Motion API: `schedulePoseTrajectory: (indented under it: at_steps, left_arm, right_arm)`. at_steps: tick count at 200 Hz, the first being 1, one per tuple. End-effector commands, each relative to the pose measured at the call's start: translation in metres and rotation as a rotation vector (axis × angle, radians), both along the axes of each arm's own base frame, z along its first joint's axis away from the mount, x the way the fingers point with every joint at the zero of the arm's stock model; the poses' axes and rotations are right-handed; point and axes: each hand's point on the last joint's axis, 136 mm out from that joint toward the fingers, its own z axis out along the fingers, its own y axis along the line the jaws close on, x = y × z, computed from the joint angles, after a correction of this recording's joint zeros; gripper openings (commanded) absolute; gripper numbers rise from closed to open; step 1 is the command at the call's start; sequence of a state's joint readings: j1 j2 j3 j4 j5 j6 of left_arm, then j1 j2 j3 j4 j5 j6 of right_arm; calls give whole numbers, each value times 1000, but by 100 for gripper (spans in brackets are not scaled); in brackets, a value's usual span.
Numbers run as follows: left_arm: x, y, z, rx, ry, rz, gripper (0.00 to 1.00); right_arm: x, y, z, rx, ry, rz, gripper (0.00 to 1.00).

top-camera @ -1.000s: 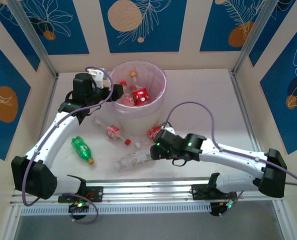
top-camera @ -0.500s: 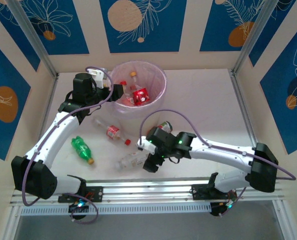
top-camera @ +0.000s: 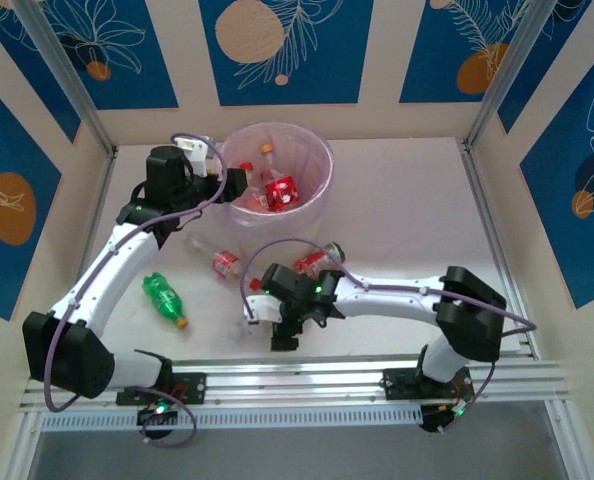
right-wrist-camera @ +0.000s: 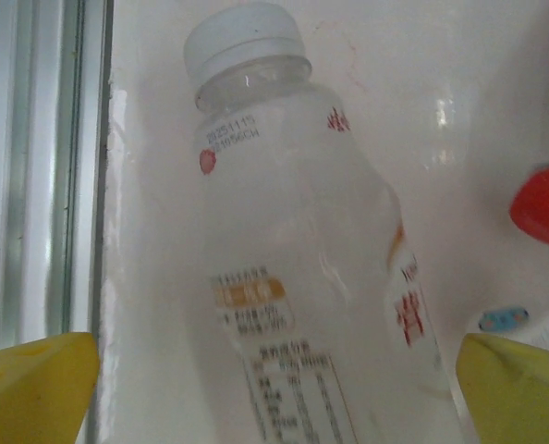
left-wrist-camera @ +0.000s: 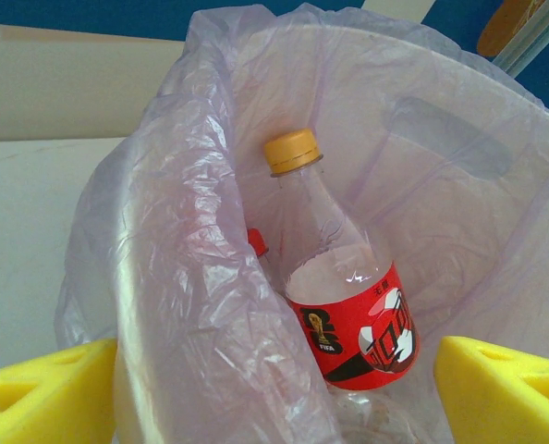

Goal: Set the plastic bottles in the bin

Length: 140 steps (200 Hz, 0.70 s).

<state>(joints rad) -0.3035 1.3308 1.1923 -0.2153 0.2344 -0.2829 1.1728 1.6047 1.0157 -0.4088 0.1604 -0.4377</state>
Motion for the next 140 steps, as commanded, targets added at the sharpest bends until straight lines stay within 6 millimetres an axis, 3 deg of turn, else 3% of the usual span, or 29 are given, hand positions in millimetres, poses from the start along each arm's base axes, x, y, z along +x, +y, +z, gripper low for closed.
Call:
schedulePoseTrajectory:
  at_steps: [1,67,74,91,126,140]
  left_arm:
    - [-22,-5,-79,137,225,-60,85]
    - [-22,-5,-80,137,227,-59,85]
    - [-22,-5,-80,137,226,-59,86]
    - [-22,-5,-79,136,223,-59,85]
    - [-22,-4,-80,138,225,-57,85]
    - [-22,-4,-79,139,224,-56,86]
  right_arm:
    - [7,22,-2,35,-71,59,99]
    - [25,22,-38,-10,-159,27,98]
    - [27,22,-39,-10,-170,23,95]
    - [29,21,-41,-6,-189,18,77]
    - [32,17,-40,-21,-207,-1,74]
    - [33,16,-35,-9,-216,-14,68]
